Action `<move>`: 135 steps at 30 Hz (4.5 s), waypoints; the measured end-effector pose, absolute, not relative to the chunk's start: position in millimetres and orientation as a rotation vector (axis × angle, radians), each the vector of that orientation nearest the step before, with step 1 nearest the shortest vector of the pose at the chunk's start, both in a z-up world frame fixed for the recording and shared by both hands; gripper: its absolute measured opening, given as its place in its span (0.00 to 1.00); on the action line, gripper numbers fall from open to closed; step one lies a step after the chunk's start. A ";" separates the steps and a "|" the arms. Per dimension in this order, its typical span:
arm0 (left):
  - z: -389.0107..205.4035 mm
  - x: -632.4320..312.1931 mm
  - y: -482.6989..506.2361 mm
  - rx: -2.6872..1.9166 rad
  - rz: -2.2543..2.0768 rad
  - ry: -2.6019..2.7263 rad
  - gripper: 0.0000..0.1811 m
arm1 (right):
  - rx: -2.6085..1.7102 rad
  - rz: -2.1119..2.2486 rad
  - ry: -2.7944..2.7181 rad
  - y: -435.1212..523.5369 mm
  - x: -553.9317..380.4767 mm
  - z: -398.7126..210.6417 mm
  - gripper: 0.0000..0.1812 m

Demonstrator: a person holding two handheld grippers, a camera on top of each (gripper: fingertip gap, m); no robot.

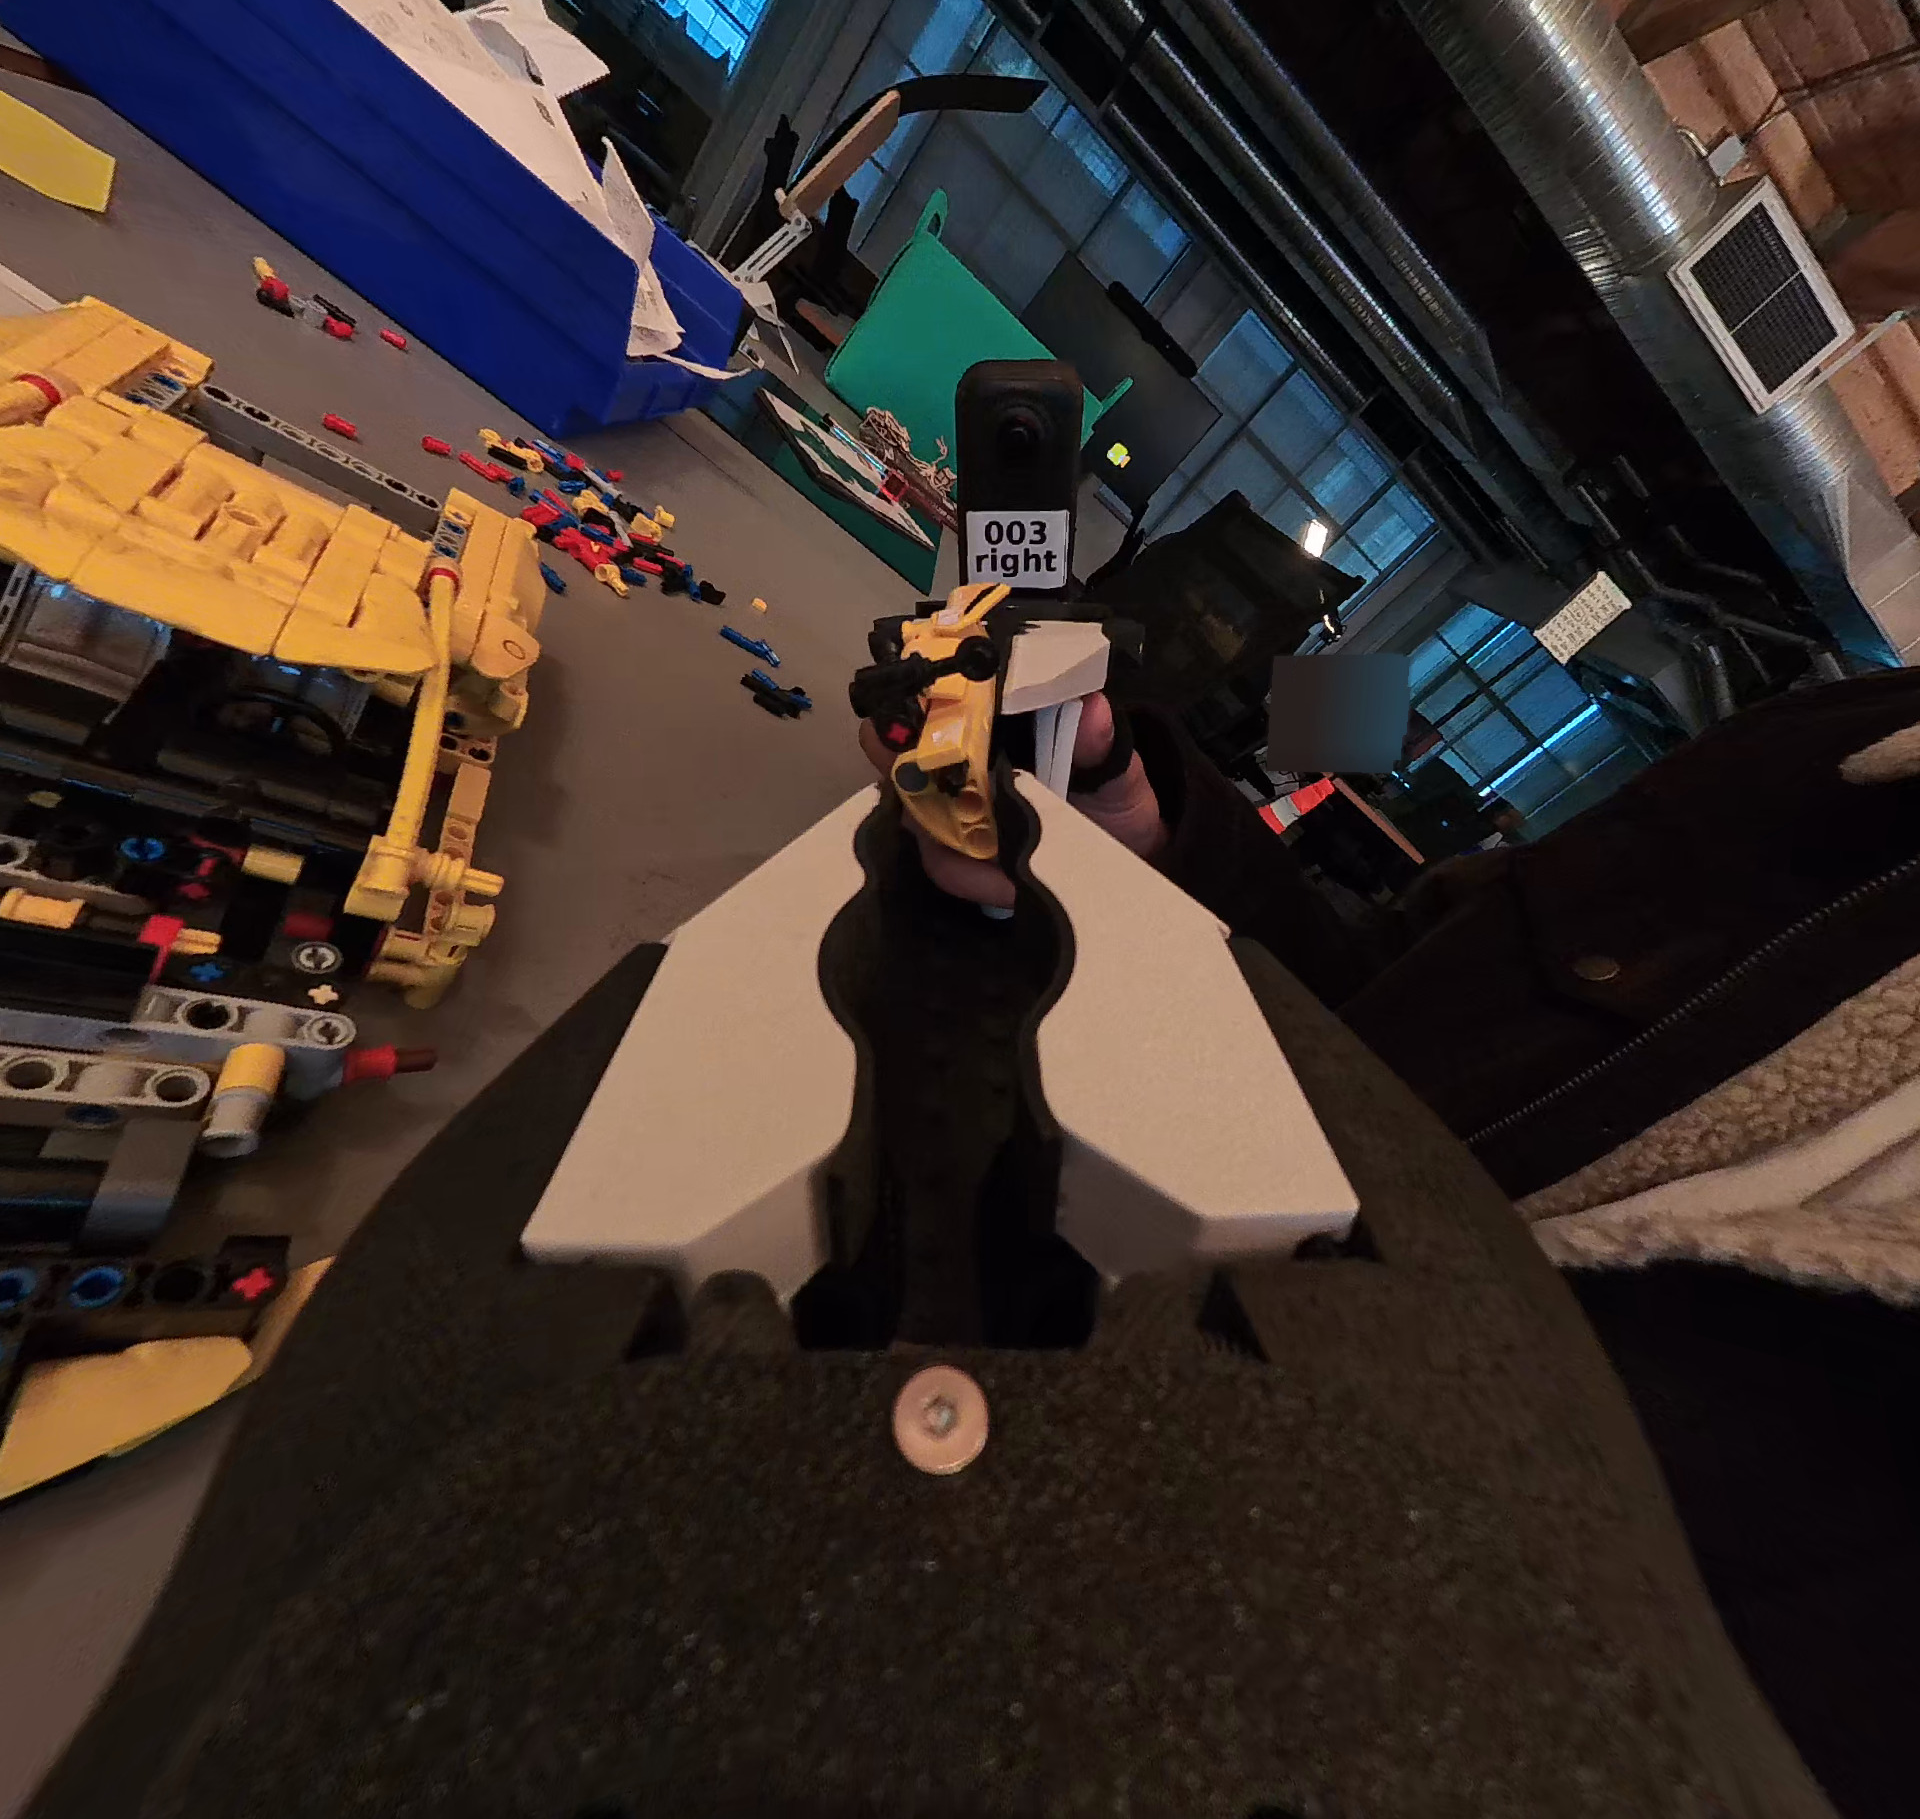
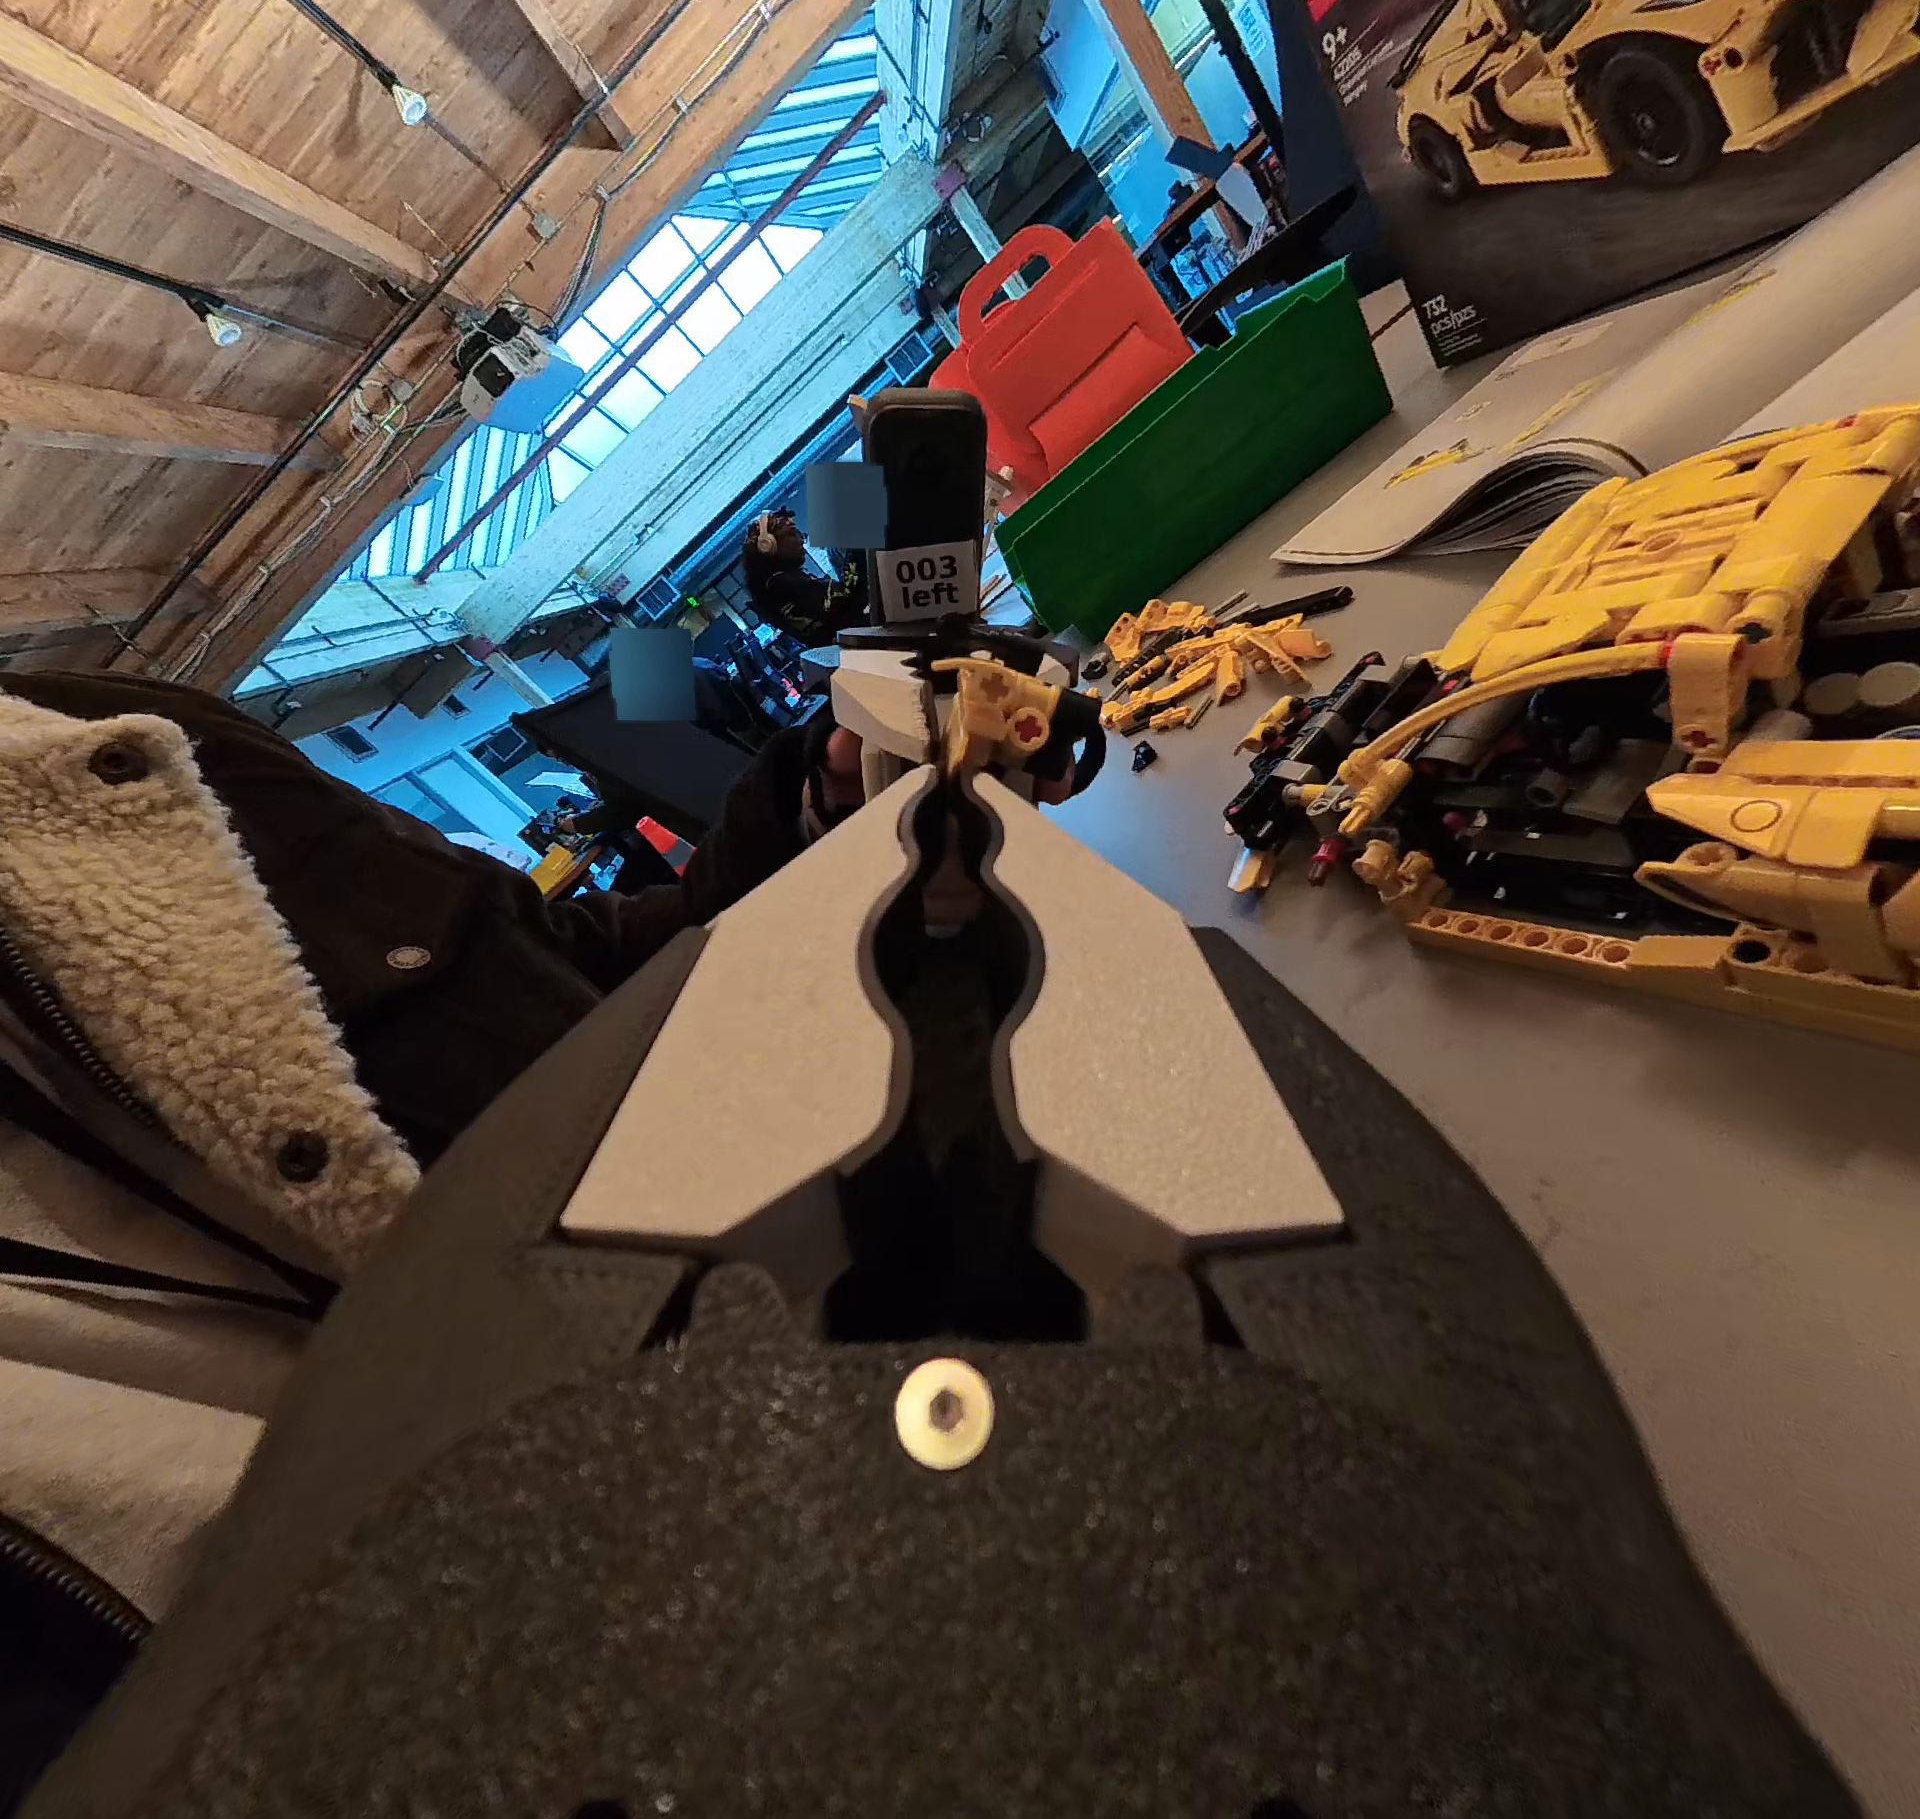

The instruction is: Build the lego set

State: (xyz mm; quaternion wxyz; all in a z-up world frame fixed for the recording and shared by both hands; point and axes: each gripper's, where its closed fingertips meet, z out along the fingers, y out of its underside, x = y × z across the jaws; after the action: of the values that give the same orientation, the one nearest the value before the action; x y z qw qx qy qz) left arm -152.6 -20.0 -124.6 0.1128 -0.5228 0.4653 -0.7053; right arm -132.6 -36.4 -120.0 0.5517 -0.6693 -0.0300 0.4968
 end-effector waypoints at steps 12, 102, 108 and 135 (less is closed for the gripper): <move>-117.9 -155.3 -12.9 -1.539 -2.167 1.284 0.08 | -1.551 1.153 -0.026 -36.1 -121.7 -116.5 0.00; -138.8 -164.0 -37.5 -1.665 -2.305 1.465 0.09 | -1.896 0.081 -1.091 -38.2 -148.9 -152.3 0.18; -142.4 -161.3 -33.9 -1.700 -2.283 1.445 0.09 | -1.941 0.182 -1.003 -35.4 -148.8 -156.8 0.19; -142.2 -161.2 -34.3 -1.700 -2.271 1.441 0.09 | -1.941 0.082 -1.036 -24.4 -161.0 -160.2 0.19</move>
State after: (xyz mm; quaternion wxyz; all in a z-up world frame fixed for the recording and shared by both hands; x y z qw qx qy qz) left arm -161.2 -34.3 -142.2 -0.0199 -0.5341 0.4528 -0.7136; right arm -161.0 -24.4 -160.2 0.4529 -0.7859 -0.4196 0.0332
